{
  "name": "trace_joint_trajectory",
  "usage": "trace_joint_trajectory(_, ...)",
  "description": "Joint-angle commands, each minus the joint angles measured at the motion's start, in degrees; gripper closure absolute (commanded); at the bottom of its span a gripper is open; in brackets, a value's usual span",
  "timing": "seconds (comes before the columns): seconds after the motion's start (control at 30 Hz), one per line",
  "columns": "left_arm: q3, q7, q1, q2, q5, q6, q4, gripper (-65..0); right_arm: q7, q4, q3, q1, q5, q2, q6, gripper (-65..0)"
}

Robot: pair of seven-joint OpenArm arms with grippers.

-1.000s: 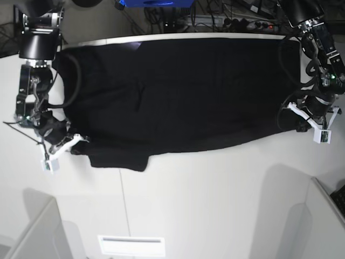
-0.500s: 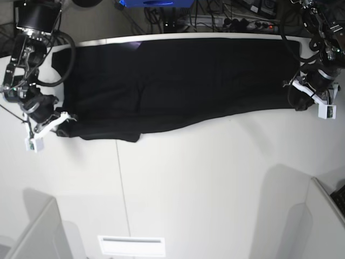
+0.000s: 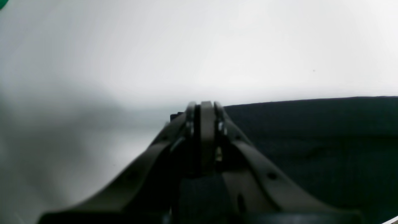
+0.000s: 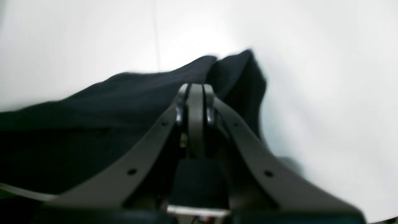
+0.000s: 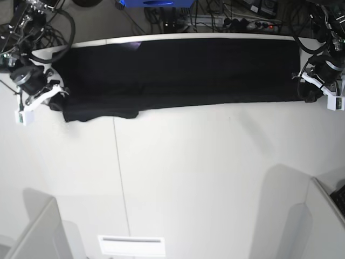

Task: Fold the T-shirt properly
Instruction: 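Lift the hem with both grippers and fold it onto the collar edge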

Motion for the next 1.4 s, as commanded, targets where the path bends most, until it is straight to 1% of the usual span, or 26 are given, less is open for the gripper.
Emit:
trace_joint_trajectory(0.0,-0.49,-1.25,0.16,-1.16,-0.76,-0.21,0.98,0.0,1.11,0.93,1.38,-0.89,3.20,0.76,0.28,0.0)
trace_joint_trajectory(0.1,-0.49,-1.25,1.57,-1.16,-0.76,-0.21,1.07,0.0,0.75,1.02,4.02,-3.44,8.56,0.85,0.28,0.0)
trace_joint_trajectory(0.13,-0.41,-1.25,1.66,-1.16,-0.76,-0.21,1.07,0.0,0.75,1.02,4.37,-4.32,9.35,1.02,0.28,0.0)
trace_joint_trajectory(0.33,-0.32,-1.34,5.00,-1.16,-0.76,-0.21,0.98,0.0,1.28,0.49,3.93,-8.72,9.00,0.76,0.28,0.0)
trace_joint_trajectory(0.43,-0.05,-1.43,6.32,-0.98,-0.76,-0.21,0.98,0.0,1.28,-1.01,3.31,-9.07,6.10,0.14,0.28,0.0)
trace_joint_trajectory(0.6,0.03,-1.52,7.46,-0.90,-0.58,-0.21,0.80,0.0,1.28,-1.71,-0.29,-9.16,-2.17,-1.79,0.37,0.0)
trace_joint_trajectory(0.67,0.03,-1.52,7.46,-0.90,-0.49,-0.21,0.63,0.0,2.34,-1.71,-1.79,-9.16,-4.72,-2.58,0.37,0.0)
trace_joint_trajectory(0.77,0.03,-1.43,7.46,-0.81,-0.49,-0.21,0.45,0.0,3.66,-1.71,-3.19,-9.24,-7.53,-2.67,0.37,0.0)
trace_joint_trajectory(0.87,0.21,-1.34,8.60,-0.81,-0.49,-0.21,0.45,0.0,4.18,-1.71,-2.93,-9.51,-8.41,-2.67,0.37,0.0)
trace_joint_trajectory(1.03,3.46,-1.52,10.71,-1.07,-0.41,-0.21,0.36,0.0,4.80,-1.71,-2.84,-9.59,-8.50,-2.23,0.37,0.0)
trace_joint_trajectory(1.23,3.11,-1.52,12.21,-1.07,-0.32,-0.21,0.45,0.0,4.80,-1.71,-2.75,-9.59,-8.50,-2.05,0.37,0.0)
trace_joint_trajectory(1.3,3.11,-1.52,12.82,-1.07,-0.32,-0.21,0.54,0.0,4.80,-1.53,-2.75,-9.59,-8.50,-1.09,0.37,0.0)
trace_joint_trajectory(1.37,3.02,-1.52,12.91,-1.07,-0.32,-0.21,0.54,0.0,4.80,-1.27,-2.75,-9.95,-8.50,-0.91,0.37,0.0)
